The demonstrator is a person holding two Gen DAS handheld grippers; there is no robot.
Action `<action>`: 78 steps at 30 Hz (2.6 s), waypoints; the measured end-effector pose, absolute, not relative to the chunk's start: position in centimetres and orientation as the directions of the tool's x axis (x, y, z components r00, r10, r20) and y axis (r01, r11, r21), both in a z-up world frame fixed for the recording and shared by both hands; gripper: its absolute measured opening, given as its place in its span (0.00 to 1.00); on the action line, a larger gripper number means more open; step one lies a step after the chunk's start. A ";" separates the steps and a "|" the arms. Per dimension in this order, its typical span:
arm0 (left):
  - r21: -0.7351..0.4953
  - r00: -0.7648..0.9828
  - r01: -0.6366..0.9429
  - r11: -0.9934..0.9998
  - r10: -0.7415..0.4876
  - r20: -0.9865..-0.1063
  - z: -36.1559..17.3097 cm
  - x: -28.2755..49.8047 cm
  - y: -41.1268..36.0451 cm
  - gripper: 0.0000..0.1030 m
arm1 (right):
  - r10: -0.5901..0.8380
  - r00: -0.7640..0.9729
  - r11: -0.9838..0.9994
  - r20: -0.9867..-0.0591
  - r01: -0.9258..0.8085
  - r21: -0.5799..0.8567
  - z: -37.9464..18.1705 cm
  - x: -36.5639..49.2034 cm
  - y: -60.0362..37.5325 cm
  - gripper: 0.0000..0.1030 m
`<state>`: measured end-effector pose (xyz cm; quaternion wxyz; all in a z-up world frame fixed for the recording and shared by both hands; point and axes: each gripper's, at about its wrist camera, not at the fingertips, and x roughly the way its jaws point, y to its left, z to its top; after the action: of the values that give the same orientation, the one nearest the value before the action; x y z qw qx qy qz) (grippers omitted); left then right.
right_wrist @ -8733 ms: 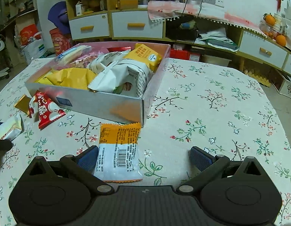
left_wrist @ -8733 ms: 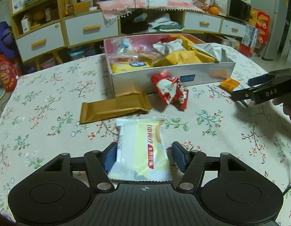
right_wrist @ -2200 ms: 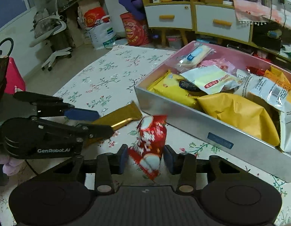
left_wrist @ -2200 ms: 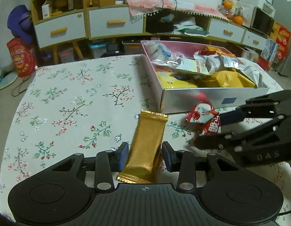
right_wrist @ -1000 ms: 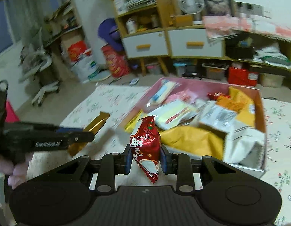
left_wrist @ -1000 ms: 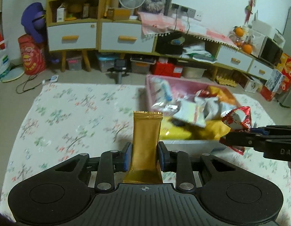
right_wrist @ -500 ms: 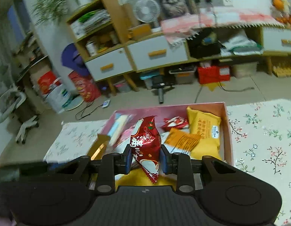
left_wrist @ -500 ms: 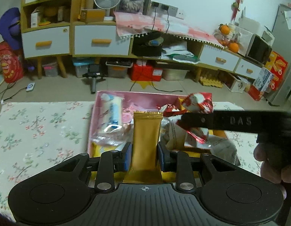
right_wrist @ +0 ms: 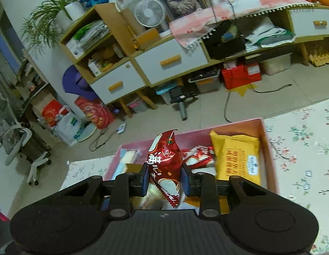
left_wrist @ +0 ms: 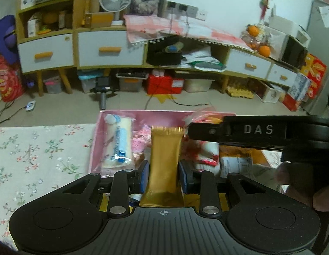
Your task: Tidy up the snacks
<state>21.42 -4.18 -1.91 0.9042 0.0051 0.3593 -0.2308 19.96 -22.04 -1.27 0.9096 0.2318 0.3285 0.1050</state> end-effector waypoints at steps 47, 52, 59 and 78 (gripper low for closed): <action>-0.048 0.622 0.164 0.985 -0.141 -0.770 -0.2 4.4 2.3 1.00 | -0.010 0.735 0.998 -0.678 0.049 0.038 2.7 1.6 -17.7 0.76; -0.066 0.600 0.138 0.988 -0.137 -0.788 -0.9 4.8 2.9 1.00 | -0.035 0.711 0.997 -0.702 0.077 0.028 1.7 1.9 -18.2 0.76; -0.076 0.596 0.134 0.988 -0.142 -0.790 -0.8 4.7 3.2 1.00 | -0.027 0.710 0.999 -0.704 0.053 0.014 1.2 1.7 -17.4 0.76; -0.064 0.621 0.139 0.988 -0.137 -0.771 0.0 3.7 2.3 1.00 | -0.031 0.723 0.999 -0.691 0.048 0.005 1.7 1.1 -16.8 0.76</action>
<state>3.68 2.31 -0.01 0.9004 0.0010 0.4283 -0.0766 1.12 -16.84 1.74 0.9280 0.0110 0.3719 -0.0213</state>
